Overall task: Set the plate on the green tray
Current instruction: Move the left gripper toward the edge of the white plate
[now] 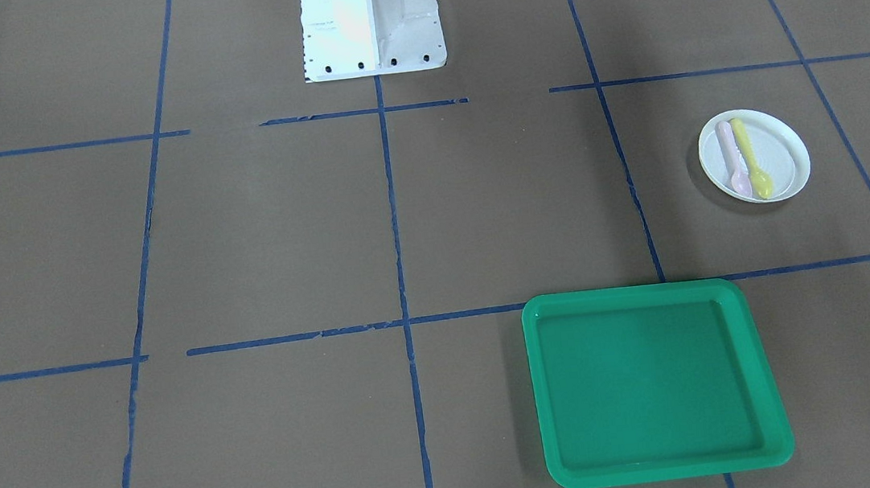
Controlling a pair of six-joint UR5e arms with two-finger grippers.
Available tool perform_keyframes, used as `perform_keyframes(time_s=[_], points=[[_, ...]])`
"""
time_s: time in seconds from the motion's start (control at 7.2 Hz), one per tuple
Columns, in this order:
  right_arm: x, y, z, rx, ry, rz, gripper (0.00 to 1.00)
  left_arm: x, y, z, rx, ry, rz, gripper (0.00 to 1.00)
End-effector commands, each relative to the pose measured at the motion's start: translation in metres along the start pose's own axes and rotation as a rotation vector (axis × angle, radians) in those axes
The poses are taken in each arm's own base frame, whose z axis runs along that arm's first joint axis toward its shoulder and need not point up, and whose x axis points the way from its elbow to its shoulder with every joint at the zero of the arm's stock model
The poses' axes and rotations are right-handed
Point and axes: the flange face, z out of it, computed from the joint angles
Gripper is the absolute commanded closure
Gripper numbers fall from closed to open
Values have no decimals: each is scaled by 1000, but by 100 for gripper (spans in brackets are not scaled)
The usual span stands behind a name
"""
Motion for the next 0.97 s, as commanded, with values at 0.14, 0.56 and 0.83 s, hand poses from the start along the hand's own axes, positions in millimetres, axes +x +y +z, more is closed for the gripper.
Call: perform_keyframes(time_s=[0.14,0.56,0.83], points=[[0,0,0,0,0,0,0,66,-9,73,-2,46,-123,0],[0,0,0,0,0,0,0,68,-1,125,-24,80,-185,3],[0,0,0,0,0,0,0,84,7,153,-24,121,-222,6]])
